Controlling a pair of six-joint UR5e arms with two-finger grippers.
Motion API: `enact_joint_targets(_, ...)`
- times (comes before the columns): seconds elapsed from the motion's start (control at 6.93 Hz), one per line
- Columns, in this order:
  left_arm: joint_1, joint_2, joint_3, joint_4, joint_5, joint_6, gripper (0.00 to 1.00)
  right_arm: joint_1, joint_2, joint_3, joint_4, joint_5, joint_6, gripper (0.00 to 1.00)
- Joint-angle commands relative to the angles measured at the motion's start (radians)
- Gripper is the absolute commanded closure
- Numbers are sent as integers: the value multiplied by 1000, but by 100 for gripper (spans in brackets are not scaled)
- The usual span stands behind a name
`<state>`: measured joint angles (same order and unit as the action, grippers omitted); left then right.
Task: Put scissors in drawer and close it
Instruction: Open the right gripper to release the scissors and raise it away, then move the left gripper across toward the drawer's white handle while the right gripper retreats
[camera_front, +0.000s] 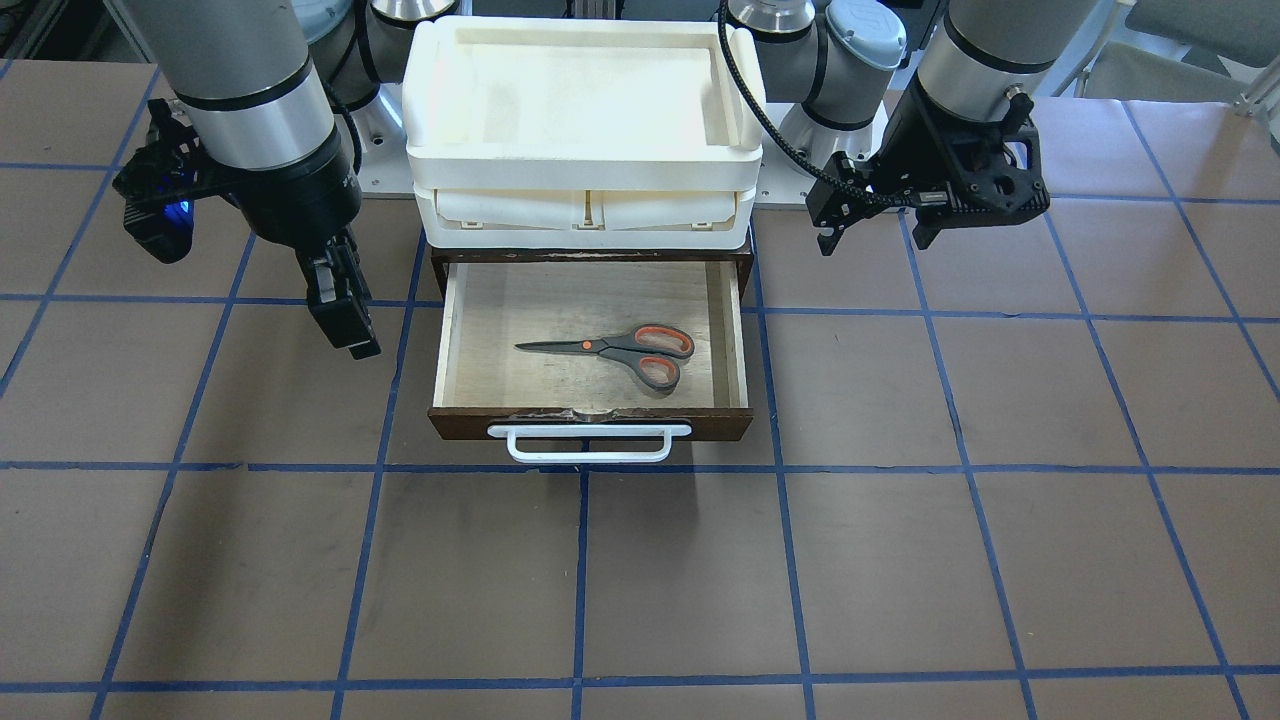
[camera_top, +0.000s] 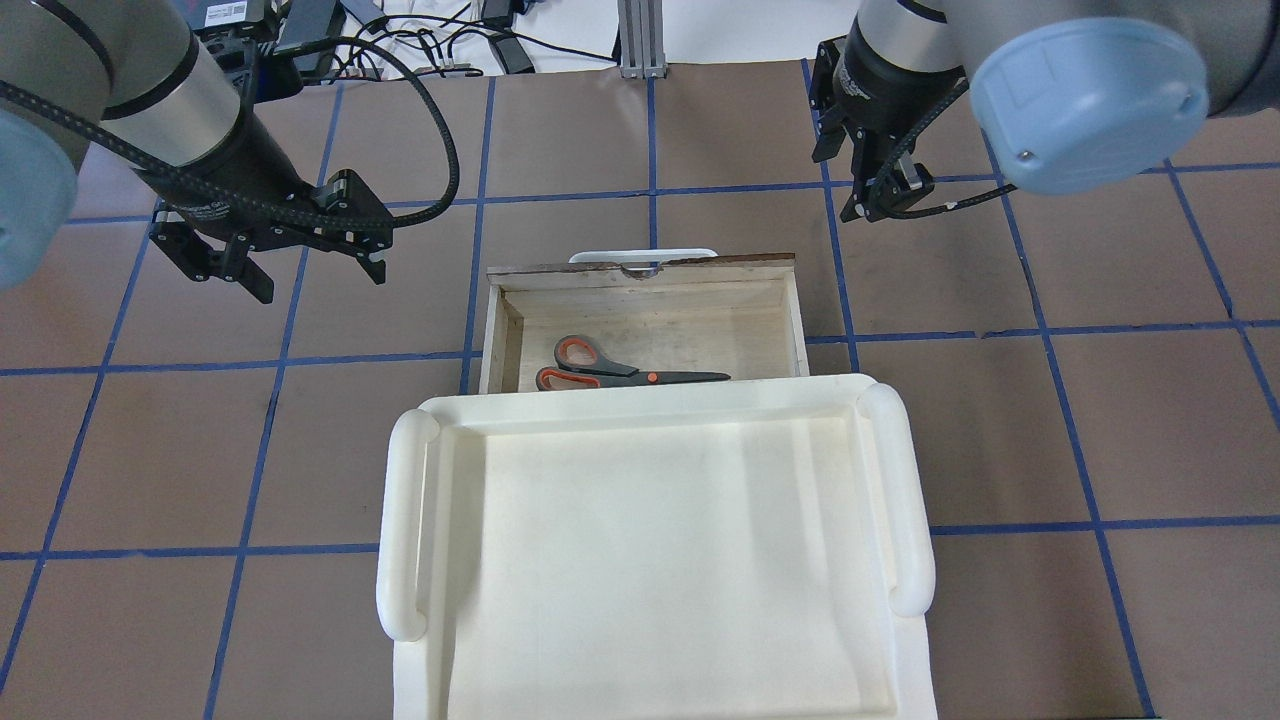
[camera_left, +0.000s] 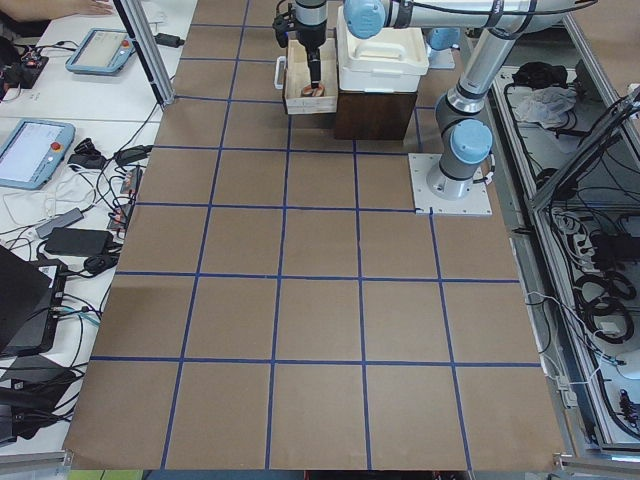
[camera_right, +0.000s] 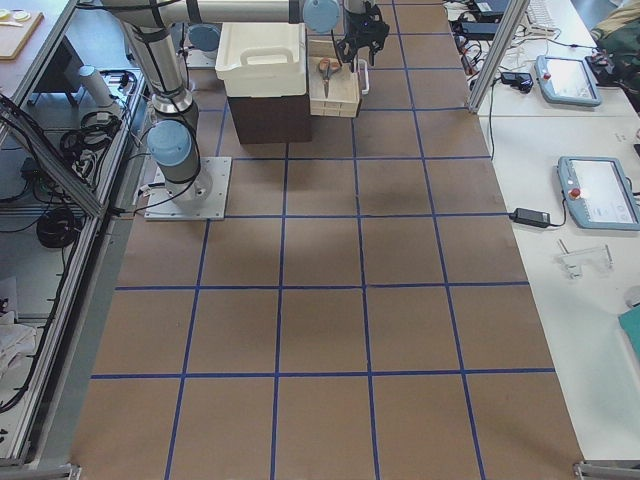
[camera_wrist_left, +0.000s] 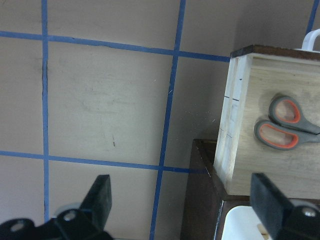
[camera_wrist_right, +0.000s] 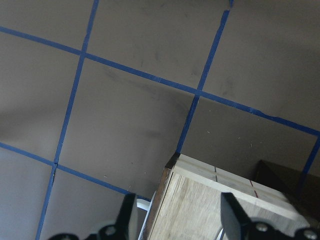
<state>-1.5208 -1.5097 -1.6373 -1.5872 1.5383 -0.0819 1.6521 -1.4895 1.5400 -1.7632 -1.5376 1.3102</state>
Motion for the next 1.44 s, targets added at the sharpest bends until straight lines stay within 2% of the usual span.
enact_joint_targets(0.0, -2, -1, 1, 4, 9, 2, 0, -28, -8, 2, 5, -12, -142, 30)
enact_joint_targets(0.29, -1, -26, 2, 48, -4, 7, 0, -73, -35, 2, 8, -18, -219, 24)
enact_joint_targets(0.43, -4, -49, 1, 134, -7, 7, 0, -121, -35, 2, 8, -9, -349, 20)
enact_joint_targets(0.58, -7, -66, 1, 141, -9, -4, 0, -155, -38, 3, 10, -6, -528, 17)
enact_joint_targets(0.72, -7, -92, 11, 150, -54, -4, 0, -152, -82, 5, 22, -4, -631, 14)
enact_joint_targets(0.87, -7, -119, 29, 192, -69, 4, 0, -150, -113, 8, 78, -1, -649, 14)
enact_joint_targets(1.01, -12, -174, 71, 191, -66, 5, 0, -149, -103, 9, 96, 5, -702, 0)
enact_joint_targets(1.3, -71, -295, 198, 190, -31, 48, 0, -147, -94, 9, 103, 7, -890, 0)
